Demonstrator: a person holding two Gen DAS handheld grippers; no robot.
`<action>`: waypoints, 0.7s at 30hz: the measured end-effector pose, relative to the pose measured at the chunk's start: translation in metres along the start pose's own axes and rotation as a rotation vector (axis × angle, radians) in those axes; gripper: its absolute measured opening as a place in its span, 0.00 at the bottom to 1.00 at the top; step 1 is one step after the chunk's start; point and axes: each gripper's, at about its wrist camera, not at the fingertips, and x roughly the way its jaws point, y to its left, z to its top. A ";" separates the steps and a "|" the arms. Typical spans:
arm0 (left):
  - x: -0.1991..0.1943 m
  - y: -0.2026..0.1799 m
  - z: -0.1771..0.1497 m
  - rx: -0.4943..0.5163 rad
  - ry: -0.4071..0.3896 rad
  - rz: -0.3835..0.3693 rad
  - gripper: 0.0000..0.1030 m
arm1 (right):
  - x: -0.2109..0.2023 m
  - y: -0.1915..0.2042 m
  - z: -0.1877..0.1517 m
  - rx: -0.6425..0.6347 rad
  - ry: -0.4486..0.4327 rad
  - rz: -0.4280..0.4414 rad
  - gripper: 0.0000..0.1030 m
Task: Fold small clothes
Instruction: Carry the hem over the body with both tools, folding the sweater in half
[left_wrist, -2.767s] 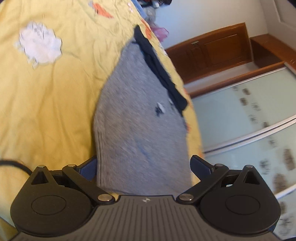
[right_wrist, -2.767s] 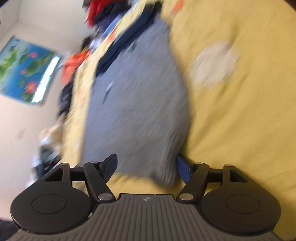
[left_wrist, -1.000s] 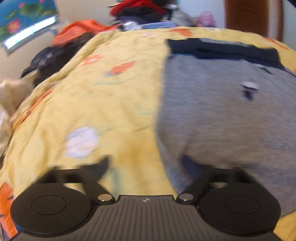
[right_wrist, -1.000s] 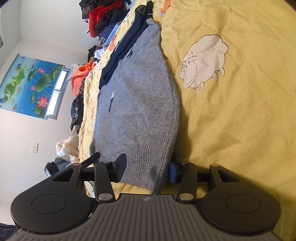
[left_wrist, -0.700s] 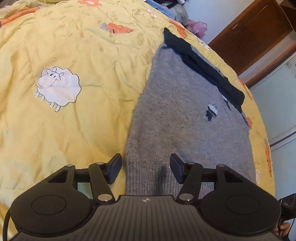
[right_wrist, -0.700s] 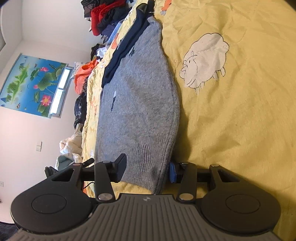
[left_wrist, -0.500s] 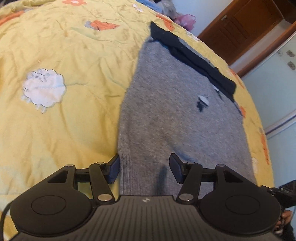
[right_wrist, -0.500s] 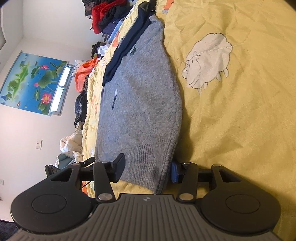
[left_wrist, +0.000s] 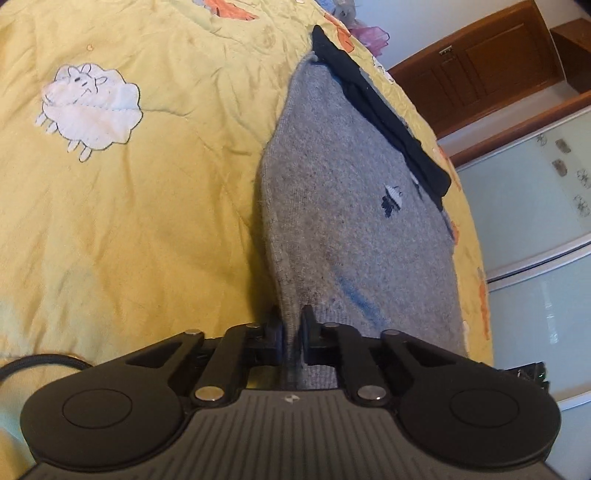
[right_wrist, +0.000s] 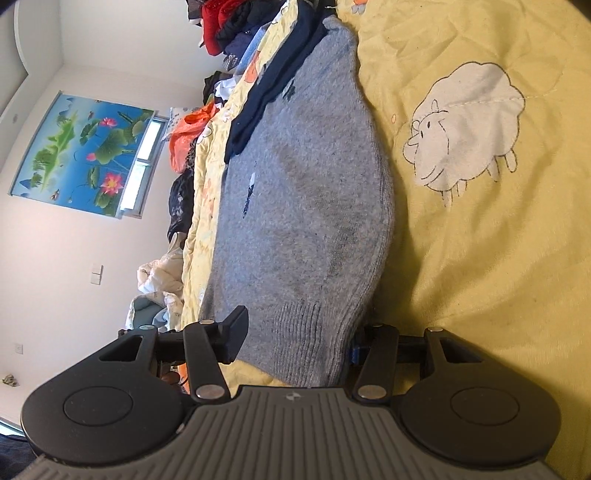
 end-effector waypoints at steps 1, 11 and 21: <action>0.000 -0.001 0.000 0.010 -0.001 0.004 0.06 | 0.001 -0.002 0.000 0.011 0.001 -0.033 0.30; -0.032 0.003 0.009 -0.006 -0.095 -0.116 0.05 | -0.019 -0.001 -0.009 0.030 -0.104 0.034 0.10; -0.026 -0.031 0.061 0.053 -0.194 -0.228 0.05 | -0.020 0.025 0.053 0.060 -0.250 0.245 0.10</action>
